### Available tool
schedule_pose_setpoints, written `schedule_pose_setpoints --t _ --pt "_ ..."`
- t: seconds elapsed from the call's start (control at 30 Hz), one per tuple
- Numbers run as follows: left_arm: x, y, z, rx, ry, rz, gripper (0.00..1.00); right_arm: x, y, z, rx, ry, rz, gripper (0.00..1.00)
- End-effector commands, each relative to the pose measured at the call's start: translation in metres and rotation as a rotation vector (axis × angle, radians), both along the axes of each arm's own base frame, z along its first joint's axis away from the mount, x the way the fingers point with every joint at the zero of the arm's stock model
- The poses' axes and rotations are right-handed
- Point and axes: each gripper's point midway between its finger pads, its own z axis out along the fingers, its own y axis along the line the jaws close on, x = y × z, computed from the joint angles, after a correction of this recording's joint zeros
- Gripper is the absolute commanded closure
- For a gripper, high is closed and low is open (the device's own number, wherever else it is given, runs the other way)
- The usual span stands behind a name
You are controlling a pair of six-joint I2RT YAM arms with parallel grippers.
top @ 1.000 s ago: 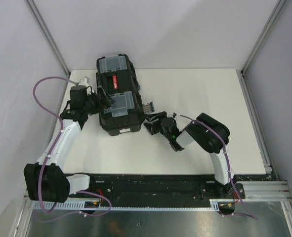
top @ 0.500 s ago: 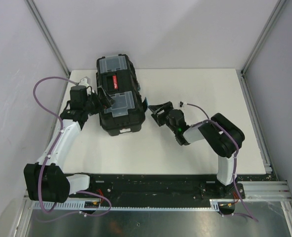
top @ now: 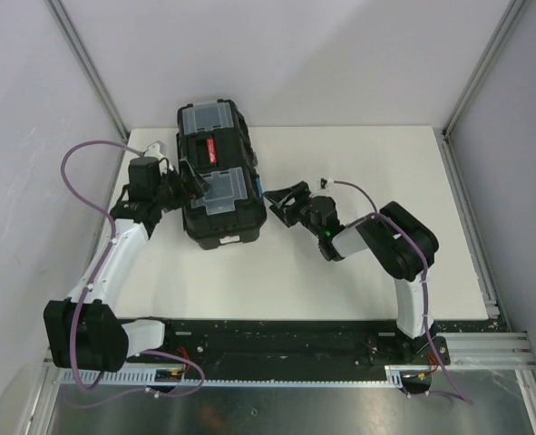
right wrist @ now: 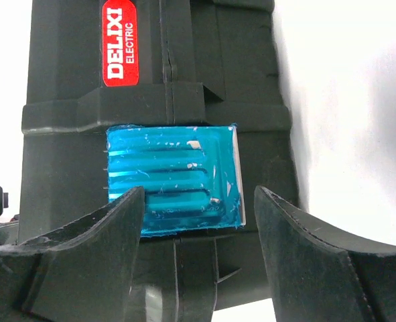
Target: Pack the tool kit
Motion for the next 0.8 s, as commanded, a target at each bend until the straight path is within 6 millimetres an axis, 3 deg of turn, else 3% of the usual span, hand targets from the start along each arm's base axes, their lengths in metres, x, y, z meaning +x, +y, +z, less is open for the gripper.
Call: schedule_pose_setpoints --t 0.0,0.13,0.33,0.43,0.63,0.77 --pt "-0.028 -0.020 -0.032 -0.008 0.151 -0.114 0.10 -0.009 0.023 0.005 -0.066 -0.063 0.134 0.28" --pt "-0.026 -0.020 -0.028 0.005 0.136 -0.124 0.09 -0.017 0.027 -0.019 -0.183 -0.025 0.211 0.27" --pt "-0.020 -0.015 -0.021 0.037 0.108 -0.114 0.09 -0.022 0.011 -0.047 -0.367 0.004 0.230 0.28" --pt "-0.017 -0.012 -0.018 0.055 0.094 -0.108 0.08 -0.018 0.002 -0.037 -0.422 -0.042 0.218 0.27" --pt "-0.009 -0.007 -0.003 0.087 0.050 -0.092 0.07 0.002 -0.016 0.015 -0.441 -0.179 0.150 0.23" --pt "-0.002 -0.001 0.007 0.121 0.018 -0.079 0.07 0.011 -0.025 0.033 -0.437 -0.213 0.113 0.22"
